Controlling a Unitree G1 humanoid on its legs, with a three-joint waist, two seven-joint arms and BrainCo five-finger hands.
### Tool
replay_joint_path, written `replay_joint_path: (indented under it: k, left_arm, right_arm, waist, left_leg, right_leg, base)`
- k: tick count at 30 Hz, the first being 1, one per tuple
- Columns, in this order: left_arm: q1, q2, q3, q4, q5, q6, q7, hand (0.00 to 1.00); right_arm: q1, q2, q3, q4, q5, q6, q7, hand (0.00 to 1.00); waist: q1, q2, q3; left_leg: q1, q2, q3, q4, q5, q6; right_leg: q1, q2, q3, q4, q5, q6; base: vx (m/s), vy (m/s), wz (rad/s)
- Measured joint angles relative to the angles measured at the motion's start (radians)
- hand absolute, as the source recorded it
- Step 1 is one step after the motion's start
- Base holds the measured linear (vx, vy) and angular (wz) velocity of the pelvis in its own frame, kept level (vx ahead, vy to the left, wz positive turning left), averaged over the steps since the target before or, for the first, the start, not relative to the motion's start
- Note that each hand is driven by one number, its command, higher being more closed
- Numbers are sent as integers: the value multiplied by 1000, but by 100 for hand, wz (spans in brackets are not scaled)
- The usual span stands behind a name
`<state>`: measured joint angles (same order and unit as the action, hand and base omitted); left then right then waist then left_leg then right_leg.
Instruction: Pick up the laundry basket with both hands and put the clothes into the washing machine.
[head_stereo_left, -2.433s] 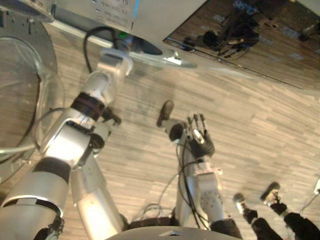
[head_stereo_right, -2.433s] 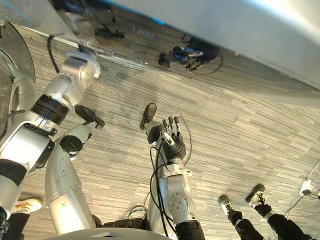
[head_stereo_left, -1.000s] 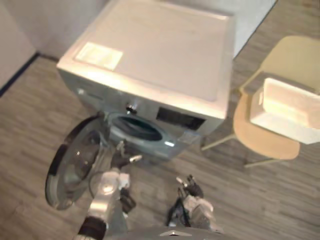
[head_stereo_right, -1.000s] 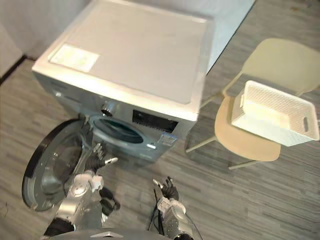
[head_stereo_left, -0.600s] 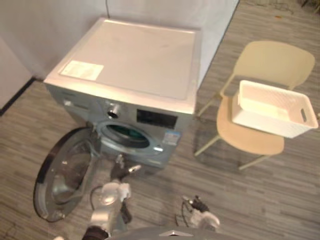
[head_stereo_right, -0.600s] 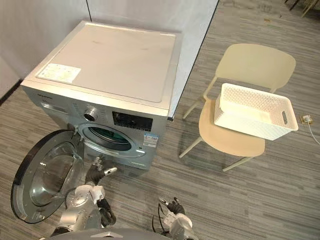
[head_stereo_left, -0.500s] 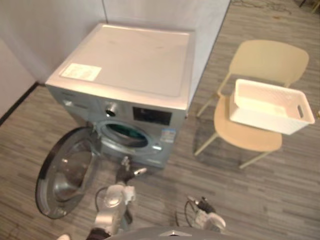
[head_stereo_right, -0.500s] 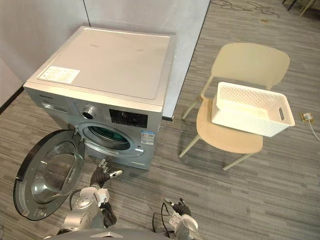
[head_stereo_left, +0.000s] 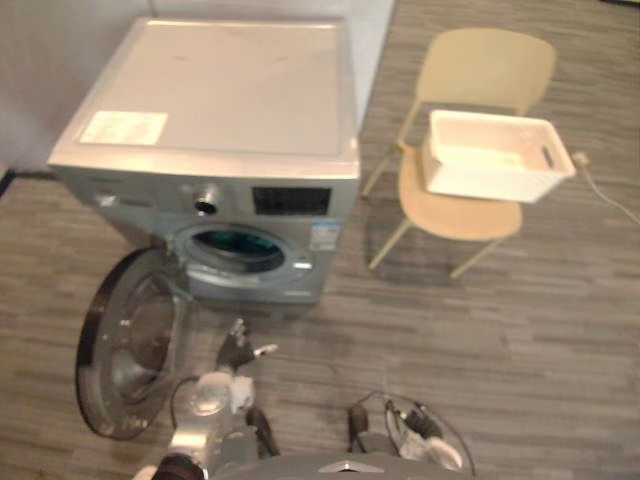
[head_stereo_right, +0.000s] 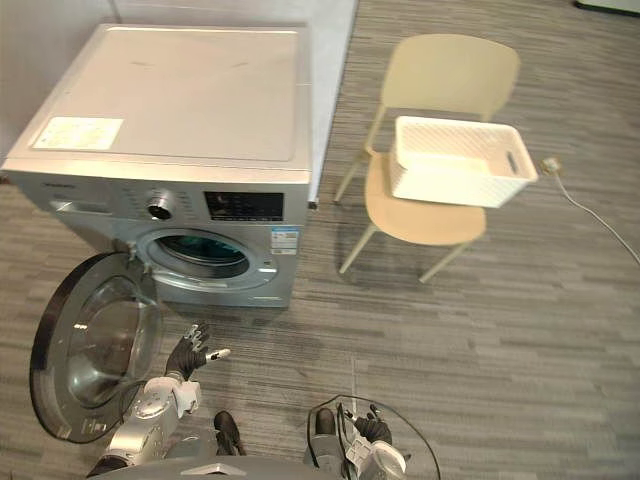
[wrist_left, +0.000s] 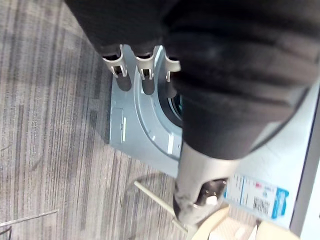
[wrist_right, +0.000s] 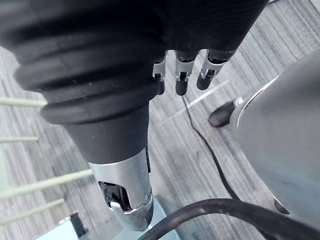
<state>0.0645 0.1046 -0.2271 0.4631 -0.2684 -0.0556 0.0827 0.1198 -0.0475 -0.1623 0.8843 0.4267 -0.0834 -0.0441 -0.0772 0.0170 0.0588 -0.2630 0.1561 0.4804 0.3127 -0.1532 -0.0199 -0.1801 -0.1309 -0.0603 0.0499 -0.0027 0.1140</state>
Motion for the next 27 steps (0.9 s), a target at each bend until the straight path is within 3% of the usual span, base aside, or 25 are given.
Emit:
replay_joint_path:
  k: [2,3,6,9,13,14,22,27]
  left_arm:
    - [-20,-10,40,-21,12,-3,-1,0]
    - [-27,-17,71,-21,16,-6,-1,0]
    - [-23,-16,112,-20,12,-6,1,0]
    - [9,-17,124,-19,-4,-6,1,0]
    - [40,-27,137,-10,-5,-5,1,0]
    - [37,-27,138,-2,-5,-5,1,0]
    - [21,-40,66,31,-23,-3,-2,0]
    - [27,-44,66,38,-25,-3,-2,0]
  right_arm:
    - [14,4,1,-6,0,0,0,0]
    - [13,3,3,-6,-2,0,1,0]
    - [16,5,3,3,-2,2,0,0]
    - [5,0,7,37,-12,6,0,0]
    - [-18,-8,43,79,-80,25,0,0]
    - [-31,-6,55,78,-82,27,1,0]
    - [-49,0,107,77,-112,30,13,0]
    - [-47,1,111,79,-113,39,14,0]
  waist:
    - [-11,-6,0]
    - [-9,-6,0]
    - [-9,-18,-15]
    - [2,-24,-39]
    - [32,-34,-88]
    - [39,-33,-88]
    - [54,-21,-98]
    - [56,-22,-99]
  left_leg:
    - [7,14,31,-1,-3,0]
    - [18,31,51,-3,-2,-2]
    - [21,48,61,1,-6,-10]
    - [15,55,64,24,-27,-18]
    - [2,56,81,45,-40,-16]
    - [1,48,66,41,-34,-11]
    - [87,-9,-41,-151,79,-31]
    - [115,-40,-70,-244,142,-24]
  right_leg:
    - [-19,-4,-30,-2,-11,-30]
    - [-23,-11,-94,5,-24,-109]
    - [-22,-18,-175,7,-21,-170]
    - [-22,-21,-201,9,-7,-160]
    - [4,-21,-215,-79,80,-47]
    - [20,-19,-236,-112,99,-36]
    - [111,-12,-363,-130,96,-44]
    - [121,-20,-393,-130,96,-44]
  base:
    - [-141,22,-56]
    - [-86,24,-54]
    - [-29,13,-28]
    - [35,-6,-6]
    - [100,-11,-13]
    - [120,-45,3]
    - [52,-47,36]
    - [-82,25,21]
